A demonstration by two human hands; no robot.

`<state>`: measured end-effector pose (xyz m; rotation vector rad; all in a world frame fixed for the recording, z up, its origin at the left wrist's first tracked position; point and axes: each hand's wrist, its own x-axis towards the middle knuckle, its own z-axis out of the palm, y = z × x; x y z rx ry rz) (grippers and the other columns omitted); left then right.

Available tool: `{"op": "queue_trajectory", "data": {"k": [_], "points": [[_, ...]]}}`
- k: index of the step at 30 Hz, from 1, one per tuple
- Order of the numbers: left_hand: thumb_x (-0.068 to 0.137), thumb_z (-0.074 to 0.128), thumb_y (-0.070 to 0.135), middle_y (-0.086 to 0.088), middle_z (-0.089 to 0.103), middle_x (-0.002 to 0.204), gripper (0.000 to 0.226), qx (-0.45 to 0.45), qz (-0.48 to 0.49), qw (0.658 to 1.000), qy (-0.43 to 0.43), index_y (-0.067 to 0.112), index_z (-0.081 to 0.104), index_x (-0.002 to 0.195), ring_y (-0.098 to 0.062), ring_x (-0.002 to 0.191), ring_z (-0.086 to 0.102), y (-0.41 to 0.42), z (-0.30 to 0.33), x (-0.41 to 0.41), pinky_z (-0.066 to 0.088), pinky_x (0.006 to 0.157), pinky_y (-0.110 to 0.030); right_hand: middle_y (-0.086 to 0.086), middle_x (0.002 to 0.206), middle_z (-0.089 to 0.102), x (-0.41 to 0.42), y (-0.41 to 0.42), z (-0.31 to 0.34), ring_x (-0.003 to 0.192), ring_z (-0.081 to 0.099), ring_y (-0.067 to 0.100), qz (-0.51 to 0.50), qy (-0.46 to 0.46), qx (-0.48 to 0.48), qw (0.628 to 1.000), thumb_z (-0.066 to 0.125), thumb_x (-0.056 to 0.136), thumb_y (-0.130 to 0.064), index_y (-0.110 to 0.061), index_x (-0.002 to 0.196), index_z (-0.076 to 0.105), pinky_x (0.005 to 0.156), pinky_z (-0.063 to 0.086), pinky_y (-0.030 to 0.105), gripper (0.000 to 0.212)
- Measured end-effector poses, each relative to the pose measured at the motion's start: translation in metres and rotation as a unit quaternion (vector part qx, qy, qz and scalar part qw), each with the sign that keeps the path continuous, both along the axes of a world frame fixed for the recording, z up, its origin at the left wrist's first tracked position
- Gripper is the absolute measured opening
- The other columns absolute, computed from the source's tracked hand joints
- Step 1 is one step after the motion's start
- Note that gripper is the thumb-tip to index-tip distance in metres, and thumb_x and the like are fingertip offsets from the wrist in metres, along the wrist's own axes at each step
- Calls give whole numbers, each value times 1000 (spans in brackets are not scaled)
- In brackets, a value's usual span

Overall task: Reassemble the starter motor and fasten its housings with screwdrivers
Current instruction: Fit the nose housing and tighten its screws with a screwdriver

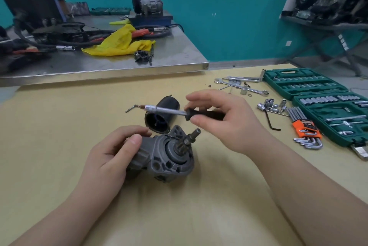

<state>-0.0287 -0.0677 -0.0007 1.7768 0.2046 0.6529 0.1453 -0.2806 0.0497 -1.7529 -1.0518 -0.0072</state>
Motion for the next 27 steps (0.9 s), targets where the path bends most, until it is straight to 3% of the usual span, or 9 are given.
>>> {"op": "queue_trajectory", "data": {"k": [3,6,11,12,16,20,22,25,27], "points": [[94,67,42,-4,81,114,26,-46,-21,998,-24,36,74,119,-25,105,76,-2,1,-2,63,88,-36,-27,108,75,-11,1,4,109,70,12,22,-18,12,1000,81,89,-17,-52,112,72,93,59,29,42],[88,71,47,-12,80,113,41,-90,-29,995,-39,38,66,128,-38,103,76,-2,1,-3,61,90,-59,-22,104,77,-14,-1,6,102,74,13,17,-19,10,1000,84,89,-7,-35,110,79,88,60,27,35],[91,70,45,-13,80,111,41,-88,-34,995,-45,40,64,131,-44,104,73,-2,-1,-2,58,91,-68,-18,97,79,-20,-4,17,96,76,9,38,-2,8,999,84,88,-3,-27,105,82,81,57,17,29],[91,70,45,-12,80,110,40,-90,-35,994,-45,40,65,130,-44,105,73,-2,-1,-2,59,91,-64,-18,97,79,-21,-4,20,96,76,8,46,-11,-2,999,84,88,-4,-27,106,82,81,56,16,29],[95,67,42,-2,81,105,22,-71,-50,995,-51,37,69,116,-18,94,74,-3,1,-3,58,78,-23,-20,97,77,-25,-4,29,98,74,5,40,-101,-49,993,86,89,-10,-29,110,82,83,50,11,29],[96,65,44,10,70,88,15,-53,-52,996,-45,35,69,107,-10,74,59,-2,1,-4,47,64,-17,-23,93,76,-26,-2,30,94,73,3,29,-117,-59,991,88,87,-11,-27,108,83,81,48,8,27],[95,64,47,11,64,81,14,-52,-42,997,-42,35,69,101,-9,69,54,-2,0,-3,44,59,-17,-23,91,76,-28,0,28,85,72,6,23,-82,-41,996,89,84,-12,-28,104,83,75,51,10,26],[94,64,49,14,60,74,14,-47,-30,998,-36,36,70,96,-6,64,51,-3,2,-1,42,56,-15,-5,91,81,-29,6,29,69,72,17,4,60,74,996,89,80,-15,-26,99,82,62,59,27,23],[94,64,49,14,61,74,14,-48,-28,998,-35,38,71,95,-6,65,51,-3,2,-1,42,58,-15,6,89,81,-30,10,32,68,74,30,-27,144,147,978,90,78,-20,-21,97,81,61,60,37,21]]}}
